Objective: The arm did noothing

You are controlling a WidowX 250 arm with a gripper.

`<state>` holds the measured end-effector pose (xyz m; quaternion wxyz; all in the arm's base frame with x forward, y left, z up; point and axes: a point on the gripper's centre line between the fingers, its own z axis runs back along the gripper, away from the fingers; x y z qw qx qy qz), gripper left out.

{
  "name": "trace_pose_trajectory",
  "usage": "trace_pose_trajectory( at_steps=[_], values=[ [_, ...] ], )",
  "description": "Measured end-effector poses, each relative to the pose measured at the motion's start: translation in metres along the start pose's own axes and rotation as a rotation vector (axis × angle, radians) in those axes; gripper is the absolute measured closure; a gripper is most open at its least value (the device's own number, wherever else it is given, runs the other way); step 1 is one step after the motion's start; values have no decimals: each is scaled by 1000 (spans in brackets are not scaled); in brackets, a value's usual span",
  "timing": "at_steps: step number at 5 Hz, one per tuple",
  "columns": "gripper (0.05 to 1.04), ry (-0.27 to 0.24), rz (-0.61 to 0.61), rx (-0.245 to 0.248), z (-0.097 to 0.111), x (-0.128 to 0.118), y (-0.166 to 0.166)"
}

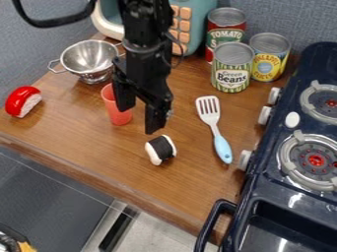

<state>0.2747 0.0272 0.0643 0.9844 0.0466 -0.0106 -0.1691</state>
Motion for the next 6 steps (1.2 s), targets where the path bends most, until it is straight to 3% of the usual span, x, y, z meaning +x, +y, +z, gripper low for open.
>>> trace_pose_trajectory(
  at_steps=[1,2,3,4,5,6],
  values=[
    [84,-4,3,0,-3,-15,-7],
    [84,-42,109,-31,9,-25,0],
    [84,-173,348,-1,41,-39,8],
    [84,-163,493,4,40,-44,9],
    [84,-74,472,14,23,-39,8],
    [84,32,446,-42,1,-36,11]
  ],
)
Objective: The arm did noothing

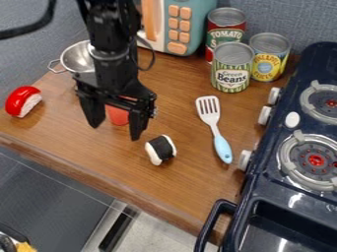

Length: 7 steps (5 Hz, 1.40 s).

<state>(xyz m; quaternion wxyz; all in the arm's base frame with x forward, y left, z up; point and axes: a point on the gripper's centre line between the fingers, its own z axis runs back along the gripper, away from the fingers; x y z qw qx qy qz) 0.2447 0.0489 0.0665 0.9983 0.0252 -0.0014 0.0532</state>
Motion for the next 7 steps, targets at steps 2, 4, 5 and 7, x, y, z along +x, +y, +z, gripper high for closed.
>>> trace_pose_trajectory(
  at_steps=[2,4,5,7],
  values=[
    [84,41,-23,-10,-6,4,8],
    [84,11,-117,-4,-4,8,5],
    [84,20,-200,-8,-5,9,2],
    [84,19,-224,-8,-5,10,2]
  ],
)
